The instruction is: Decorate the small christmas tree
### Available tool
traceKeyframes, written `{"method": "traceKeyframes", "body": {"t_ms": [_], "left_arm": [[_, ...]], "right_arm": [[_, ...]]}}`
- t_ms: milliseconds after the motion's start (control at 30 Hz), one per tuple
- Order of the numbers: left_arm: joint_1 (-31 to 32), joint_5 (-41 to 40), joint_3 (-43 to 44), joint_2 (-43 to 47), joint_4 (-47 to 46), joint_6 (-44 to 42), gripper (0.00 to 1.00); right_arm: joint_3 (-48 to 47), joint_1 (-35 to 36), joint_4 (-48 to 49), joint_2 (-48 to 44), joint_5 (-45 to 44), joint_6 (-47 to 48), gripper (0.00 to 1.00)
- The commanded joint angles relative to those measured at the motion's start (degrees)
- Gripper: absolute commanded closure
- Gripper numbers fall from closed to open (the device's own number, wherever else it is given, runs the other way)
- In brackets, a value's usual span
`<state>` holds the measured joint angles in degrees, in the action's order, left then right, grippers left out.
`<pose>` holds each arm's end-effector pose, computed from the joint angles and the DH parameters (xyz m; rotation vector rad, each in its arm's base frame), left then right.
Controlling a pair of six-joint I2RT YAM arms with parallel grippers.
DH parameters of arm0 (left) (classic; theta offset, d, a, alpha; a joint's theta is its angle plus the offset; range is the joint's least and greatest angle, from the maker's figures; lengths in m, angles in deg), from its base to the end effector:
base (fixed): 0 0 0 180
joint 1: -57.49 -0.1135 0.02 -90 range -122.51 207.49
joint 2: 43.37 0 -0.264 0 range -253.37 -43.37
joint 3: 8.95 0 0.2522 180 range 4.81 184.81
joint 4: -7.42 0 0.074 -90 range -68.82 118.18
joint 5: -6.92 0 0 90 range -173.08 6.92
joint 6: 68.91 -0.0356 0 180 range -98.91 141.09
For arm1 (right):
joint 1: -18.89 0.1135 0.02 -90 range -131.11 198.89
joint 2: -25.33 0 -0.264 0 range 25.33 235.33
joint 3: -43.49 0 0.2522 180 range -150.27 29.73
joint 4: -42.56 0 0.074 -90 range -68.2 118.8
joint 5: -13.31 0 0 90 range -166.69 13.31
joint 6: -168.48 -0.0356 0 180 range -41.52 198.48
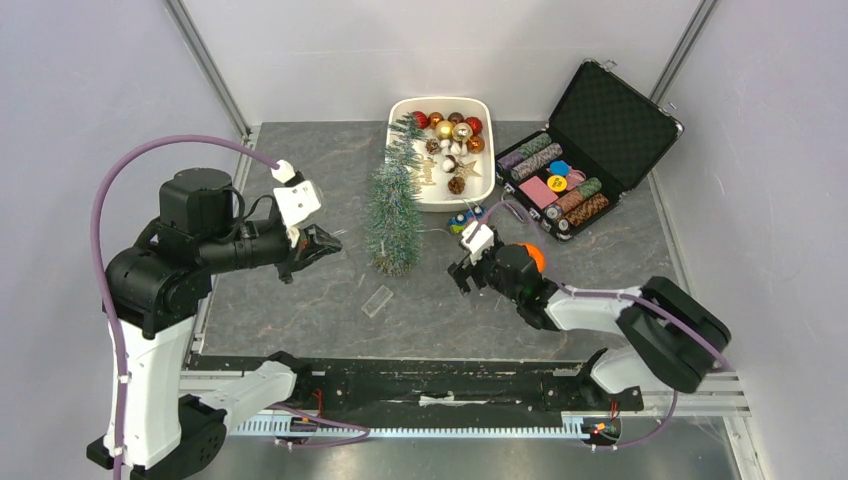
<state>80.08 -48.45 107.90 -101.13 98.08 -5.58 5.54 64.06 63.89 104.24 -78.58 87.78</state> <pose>0.0815 -0.0558 0.4991 1.1720 1.7040 -0.5942 0.1862 0.1856 0.1704 -0.8644 1.7285 0.3892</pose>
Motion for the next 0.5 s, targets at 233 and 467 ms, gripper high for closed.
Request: {"method": "traceKeyframes", "body": {"t_ms": [233, 467], "left_arm": [[-0.02, 1.84, 0.25, 0.13, 1.03, -0.50, 0.98], [0.00, 2.83, 0.47, 0.46, 1.73, -0.43, 0.98]], "right_arm": [[-9.11, -3.02, 16.94, 15.08, 0.03, -9.19, 0.26], [-7.32, -4.09, 16.93, 15.04, -4.46, -12.31, 0.81]]}}
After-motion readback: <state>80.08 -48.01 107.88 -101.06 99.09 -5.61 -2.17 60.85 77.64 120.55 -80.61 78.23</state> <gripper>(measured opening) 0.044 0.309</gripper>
